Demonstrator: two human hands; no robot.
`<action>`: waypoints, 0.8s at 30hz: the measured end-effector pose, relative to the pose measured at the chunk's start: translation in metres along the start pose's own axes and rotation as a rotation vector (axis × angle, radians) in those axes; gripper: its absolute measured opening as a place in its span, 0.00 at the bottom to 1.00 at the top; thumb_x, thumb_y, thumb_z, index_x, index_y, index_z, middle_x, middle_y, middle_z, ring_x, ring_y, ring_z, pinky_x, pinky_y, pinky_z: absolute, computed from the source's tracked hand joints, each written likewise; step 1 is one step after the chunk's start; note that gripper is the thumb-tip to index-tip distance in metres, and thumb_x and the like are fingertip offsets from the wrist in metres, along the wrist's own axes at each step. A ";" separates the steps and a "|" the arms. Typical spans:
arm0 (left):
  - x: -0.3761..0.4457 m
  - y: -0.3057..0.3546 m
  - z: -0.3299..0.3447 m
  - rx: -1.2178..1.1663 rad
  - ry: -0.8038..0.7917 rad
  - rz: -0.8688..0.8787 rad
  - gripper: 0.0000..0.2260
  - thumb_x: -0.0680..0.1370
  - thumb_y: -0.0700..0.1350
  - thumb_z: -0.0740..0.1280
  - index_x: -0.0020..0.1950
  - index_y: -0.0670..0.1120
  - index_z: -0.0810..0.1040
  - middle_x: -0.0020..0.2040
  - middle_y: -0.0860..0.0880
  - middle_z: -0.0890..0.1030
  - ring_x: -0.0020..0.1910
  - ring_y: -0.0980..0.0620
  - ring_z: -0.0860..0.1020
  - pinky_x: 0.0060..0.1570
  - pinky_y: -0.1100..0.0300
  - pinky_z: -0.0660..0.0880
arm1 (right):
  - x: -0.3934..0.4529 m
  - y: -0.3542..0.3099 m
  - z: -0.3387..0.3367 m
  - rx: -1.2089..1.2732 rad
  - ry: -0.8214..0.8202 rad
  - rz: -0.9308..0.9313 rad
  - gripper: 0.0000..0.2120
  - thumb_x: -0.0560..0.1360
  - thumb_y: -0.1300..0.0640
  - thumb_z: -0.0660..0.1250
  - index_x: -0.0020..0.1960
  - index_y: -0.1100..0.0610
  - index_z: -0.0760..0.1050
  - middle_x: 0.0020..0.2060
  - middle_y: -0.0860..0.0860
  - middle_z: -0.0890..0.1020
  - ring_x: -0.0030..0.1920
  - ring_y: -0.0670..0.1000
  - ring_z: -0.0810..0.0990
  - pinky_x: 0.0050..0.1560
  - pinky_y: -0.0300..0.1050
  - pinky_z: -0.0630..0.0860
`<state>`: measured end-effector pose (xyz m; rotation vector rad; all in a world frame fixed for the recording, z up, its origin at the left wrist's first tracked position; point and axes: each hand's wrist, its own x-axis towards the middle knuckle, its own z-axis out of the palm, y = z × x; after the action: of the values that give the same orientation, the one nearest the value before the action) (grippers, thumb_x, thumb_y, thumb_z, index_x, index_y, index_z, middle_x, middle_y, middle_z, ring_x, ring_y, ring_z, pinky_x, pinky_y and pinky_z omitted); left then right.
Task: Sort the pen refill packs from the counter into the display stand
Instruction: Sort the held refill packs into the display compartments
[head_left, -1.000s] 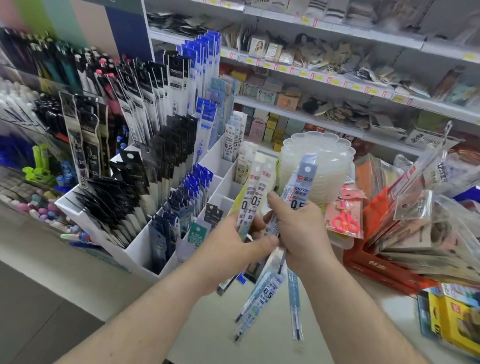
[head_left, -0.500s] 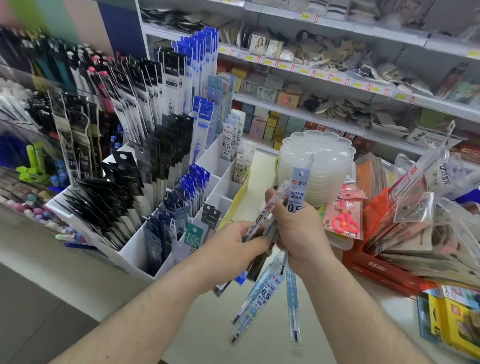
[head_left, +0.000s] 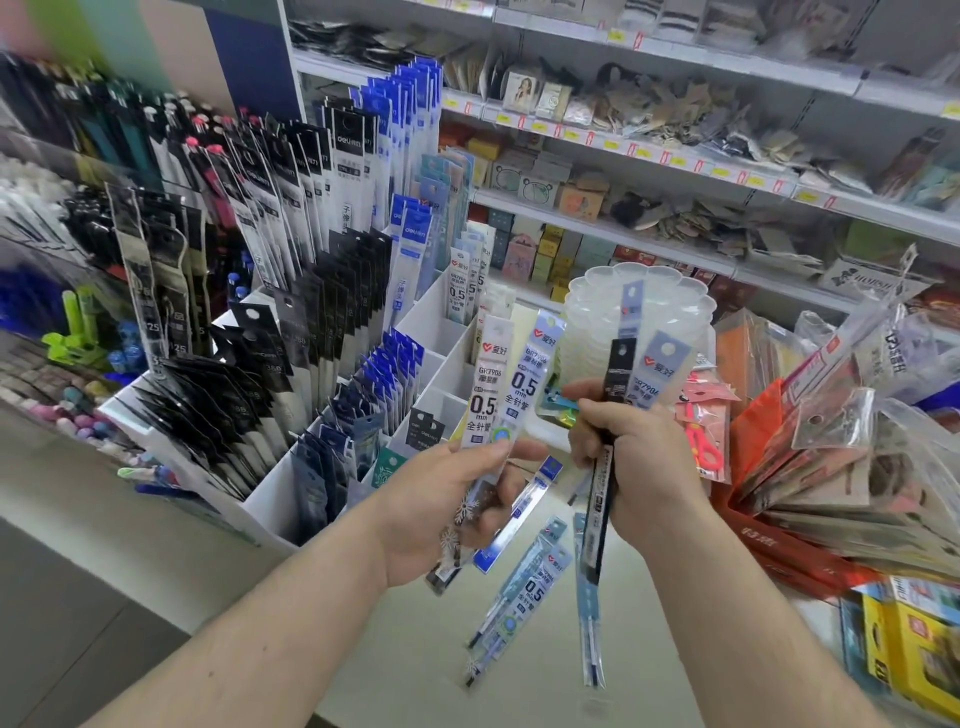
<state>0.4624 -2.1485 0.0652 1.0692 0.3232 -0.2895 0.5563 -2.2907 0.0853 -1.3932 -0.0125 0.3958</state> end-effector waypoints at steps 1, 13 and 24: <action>0.000 0.000 0.000 -0.018 -0.018 -0.005 0.15 0.74 0.50 0.64 0.55 0.44 0.82 0.33 0.50 0.73 0.25 0.55 0.67 0.24 0.66 0.57 | -0.001 -0.001 0.002 -0.016 -0.046 0.007 0.09 0.78 0.69 0.61 0.45 0.60 0.78 0.23 0.49 0.66 0.25 0.49 0.64 0.30 0.42 0.61; -0.008 0.008 -0.006 -0.039 0.184 0.023 0.12 0.82 0.49 0.56 0.48 0.44 0.76 0.39 0.43 0.80 0.30 0.44 0.76 0.22 0.65 0.63 | -0.002 -0.004 0.009 -0.056 -0.079 -0.019 0.13 0.80 0.64 0.65 0.37 0.58 0.72 0.24 0.51 0.71 0.23 0.46 0.62 0.23 0.36 0.58; 0.001 0.012 -0.015 0.076 0.241 0.123 0.22 0.73 0.50 0.68 0.61 0.37 0.77 0.51 0.39 0.85 0.46 0.41 0.82 0.49 0.45 0.79 | 0.007 0.000 0.019 -0.223 -0.283 -0.137 0.14 0.78 0.66 0.67 0.35 0.56 0.75 0.25 0.49 0.74 0.24 0.45 0.67 0.26 0.35 0.64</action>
<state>0.4661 -2.1300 0.0677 1.1962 0.4628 -0.0629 0.5582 -2.2711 0.0877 -1.5353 -0.3917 0.4850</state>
